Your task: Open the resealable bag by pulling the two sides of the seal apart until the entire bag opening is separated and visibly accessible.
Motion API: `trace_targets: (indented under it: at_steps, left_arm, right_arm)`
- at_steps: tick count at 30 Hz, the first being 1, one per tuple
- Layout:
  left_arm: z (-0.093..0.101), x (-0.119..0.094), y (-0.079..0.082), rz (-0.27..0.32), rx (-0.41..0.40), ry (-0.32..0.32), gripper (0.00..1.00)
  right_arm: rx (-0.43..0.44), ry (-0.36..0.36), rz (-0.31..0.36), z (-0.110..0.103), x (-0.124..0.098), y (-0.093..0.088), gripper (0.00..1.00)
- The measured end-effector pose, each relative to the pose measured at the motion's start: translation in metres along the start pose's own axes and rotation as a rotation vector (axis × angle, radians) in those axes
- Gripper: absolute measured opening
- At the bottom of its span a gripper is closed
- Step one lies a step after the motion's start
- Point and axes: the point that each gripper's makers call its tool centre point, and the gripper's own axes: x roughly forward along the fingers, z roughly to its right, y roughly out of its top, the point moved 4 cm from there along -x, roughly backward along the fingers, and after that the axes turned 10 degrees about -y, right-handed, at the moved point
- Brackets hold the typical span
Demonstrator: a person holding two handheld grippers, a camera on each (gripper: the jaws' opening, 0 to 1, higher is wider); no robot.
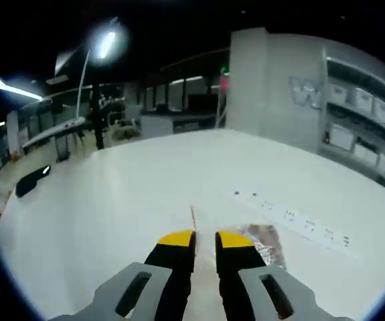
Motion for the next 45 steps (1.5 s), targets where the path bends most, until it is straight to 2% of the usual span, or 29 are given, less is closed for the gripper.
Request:
trace_targets:
  at_steps: [15, 20, 34, 40, 45]
  left_arm:
    - [-0.001, -0.006, 0.002, 0.013, 0.004, 0.011, 0.99]
    - [0.0, -0.007, 0.003, 0.016, 0.007, 0.013, 0.99]
    - [0.004, -0.013, 0.009, 0.014, 0.027, 0.015, 0.99]
    - [0.006, -0.017, 0.014, 0.019, 0.039, 0.02, 0.99]
    - [0.007, -0.019, 0.015, 0.017, 0.04, 0.023, 0.99]
  right_arm:
    - [-0.05, 0.011, 0.027, -0.02, -0.005, 0.0, 0.16]
    - [-0.112, -0.001, 0.046, -0.026, -0.008, 0.001, 0.19]
    - [-0.101, 0.001, 0.075, -0.035, -0.021, 0.003, 0.27]
    - [-0.098, -0.01, 0.074, -0.033, -0.027, 0.003, 0.34]
    - [-0.067, -0.014, 0.063, -0.028, -0.03, -0.004, 0.42]
